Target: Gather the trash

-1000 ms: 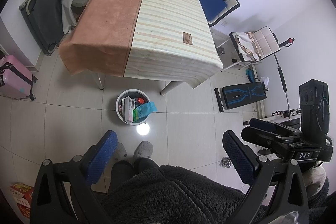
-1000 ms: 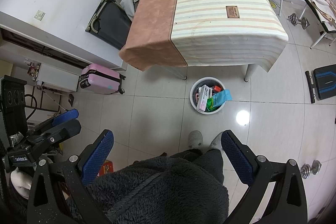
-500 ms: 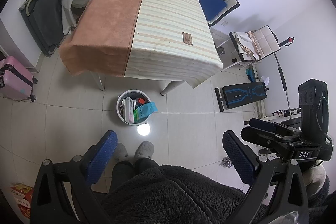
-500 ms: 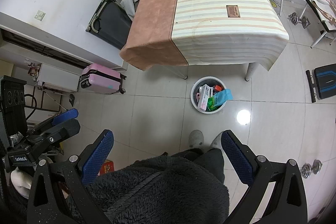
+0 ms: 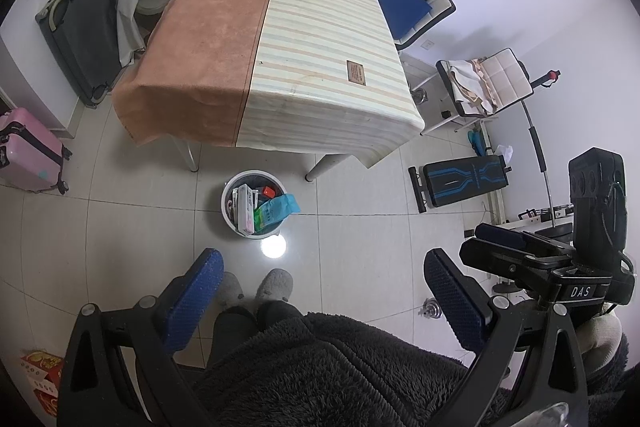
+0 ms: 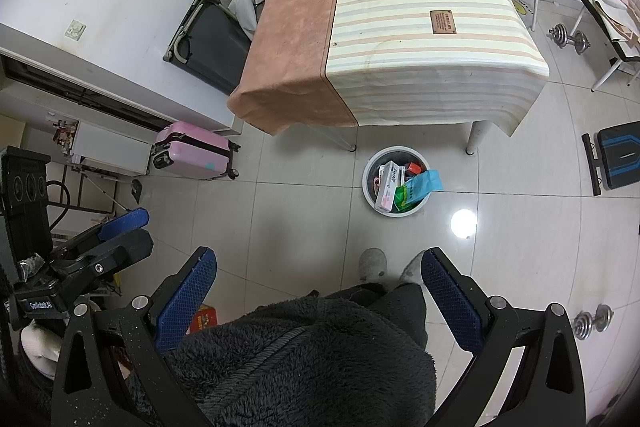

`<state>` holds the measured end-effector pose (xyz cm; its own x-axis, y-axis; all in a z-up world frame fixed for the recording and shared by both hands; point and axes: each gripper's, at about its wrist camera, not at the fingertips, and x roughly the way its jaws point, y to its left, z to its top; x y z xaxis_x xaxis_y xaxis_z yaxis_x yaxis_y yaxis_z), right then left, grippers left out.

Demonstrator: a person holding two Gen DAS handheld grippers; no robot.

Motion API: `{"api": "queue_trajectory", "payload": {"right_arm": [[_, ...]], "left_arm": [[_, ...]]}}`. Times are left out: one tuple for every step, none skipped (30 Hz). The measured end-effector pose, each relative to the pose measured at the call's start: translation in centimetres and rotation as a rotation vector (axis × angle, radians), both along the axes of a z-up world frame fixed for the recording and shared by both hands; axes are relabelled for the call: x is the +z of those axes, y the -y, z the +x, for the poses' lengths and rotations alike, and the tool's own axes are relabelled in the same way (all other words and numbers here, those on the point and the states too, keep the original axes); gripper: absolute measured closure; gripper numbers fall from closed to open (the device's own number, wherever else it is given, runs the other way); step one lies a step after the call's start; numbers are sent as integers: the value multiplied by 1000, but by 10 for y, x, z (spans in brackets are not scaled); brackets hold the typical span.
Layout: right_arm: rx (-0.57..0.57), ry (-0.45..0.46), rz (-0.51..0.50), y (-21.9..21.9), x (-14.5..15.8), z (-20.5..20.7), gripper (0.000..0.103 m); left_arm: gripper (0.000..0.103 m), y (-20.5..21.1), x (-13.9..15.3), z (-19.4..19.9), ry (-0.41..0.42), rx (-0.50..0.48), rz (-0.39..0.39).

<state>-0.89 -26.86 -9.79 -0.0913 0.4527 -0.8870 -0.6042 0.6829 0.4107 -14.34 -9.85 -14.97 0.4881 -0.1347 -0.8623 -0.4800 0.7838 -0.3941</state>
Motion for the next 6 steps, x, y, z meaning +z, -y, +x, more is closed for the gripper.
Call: {"api": "queue_trajectory", "payload": {"right_arm": [[0, -1, 0, 0, 0, 0, 0], [0, -2, 1, 0, 0, 0, 0], [0, -1, 1, 0, 0, 1, 0], [0, -1, 1, 0, 0, 1, 0], [-1, -2, 2, 0, 0, 1, 0], [-1, -1, 2, 0, 0, 1, 0]], "left_arm": [[0, -2, 1, -1, 1, 0, 0], [0, -2, 1, -1, 2, 1, 1], [0, -2, 1, -1, 3, 1, 0], [0, -2, 2, -1, 6, 3, -2], [0, -3, 3, -1, 7, 4, -2], [0, -3, 3, -1, 7, 4, -2]]}}
